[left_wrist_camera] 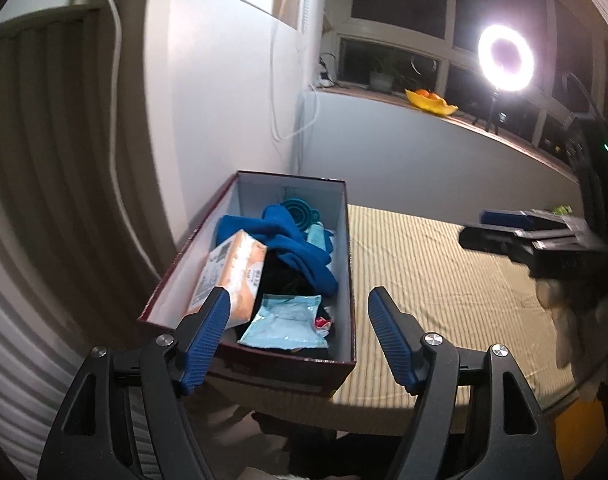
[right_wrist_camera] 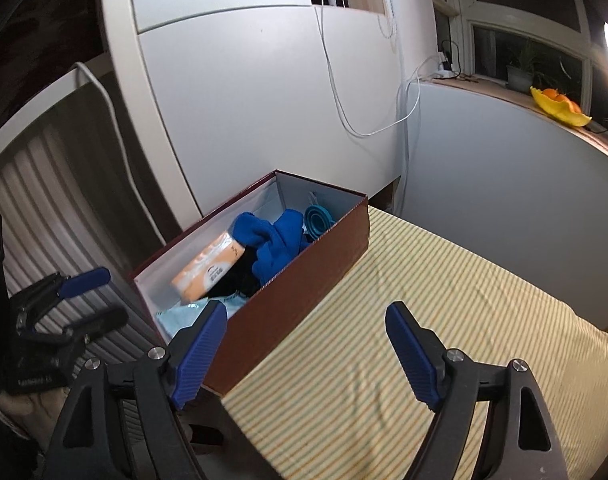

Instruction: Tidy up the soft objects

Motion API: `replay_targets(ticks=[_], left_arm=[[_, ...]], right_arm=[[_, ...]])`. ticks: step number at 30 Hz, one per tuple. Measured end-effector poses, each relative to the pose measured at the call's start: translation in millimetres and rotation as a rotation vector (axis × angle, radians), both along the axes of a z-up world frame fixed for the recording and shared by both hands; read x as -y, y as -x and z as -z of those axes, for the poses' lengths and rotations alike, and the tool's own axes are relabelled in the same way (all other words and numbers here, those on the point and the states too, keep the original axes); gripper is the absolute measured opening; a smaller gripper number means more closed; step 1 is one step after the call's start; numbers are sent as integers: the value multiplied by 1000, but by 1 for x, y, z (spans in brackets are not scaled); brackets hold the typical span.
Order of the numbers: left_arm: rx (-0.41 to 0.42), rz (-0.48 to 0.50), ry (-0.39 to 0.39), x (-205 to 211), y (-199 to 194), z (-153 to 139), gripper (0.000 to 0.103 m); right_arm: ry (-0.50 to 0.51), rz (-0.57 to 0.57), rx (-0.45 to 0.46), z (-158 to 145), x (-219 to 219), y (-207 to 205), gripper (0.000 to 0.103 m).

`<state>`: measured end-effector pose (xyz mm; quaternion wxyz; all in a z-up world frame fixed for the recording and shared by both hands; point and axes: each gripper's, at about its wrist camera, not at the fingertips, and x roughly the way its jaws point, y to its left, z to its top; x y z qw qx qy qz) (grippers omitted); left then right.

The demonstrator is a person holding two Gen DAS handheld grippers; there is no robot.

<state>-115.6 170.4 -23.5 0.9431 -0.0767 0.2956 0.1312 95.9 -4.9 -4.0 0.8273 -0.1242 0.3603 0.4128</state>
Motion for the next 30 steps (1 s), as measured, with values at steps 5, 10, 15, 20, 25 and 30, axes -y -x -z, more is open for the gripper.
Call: replay_targets(ticks=[5, 10, 15, 20, 25, 30], left_arm=[[-11, -33, -40, 12, 12, 6, 79], [16, -98, -62, 20, 29, 12, 83], [52, -151, 1, 18, 45, 13, 83], [53, -177, 23, 16, 51, 15, 83], [41, -169, 25, 19, 53, 17, 83], [49, -167, 26, 20, 53, 16, 83]], right_arm=[[12, 9, 43, 7, 10, 25, 81], [7, 22, 99, 17, 19, 57, 82], [1, 39, 114, 29, 28, 74, 82], [7, 45, 130, 30, 36, 83, 82], [0, 51, 147, 27, 39, 88, 82], [-4, 52, 145, 28, 40, 88, 82]])
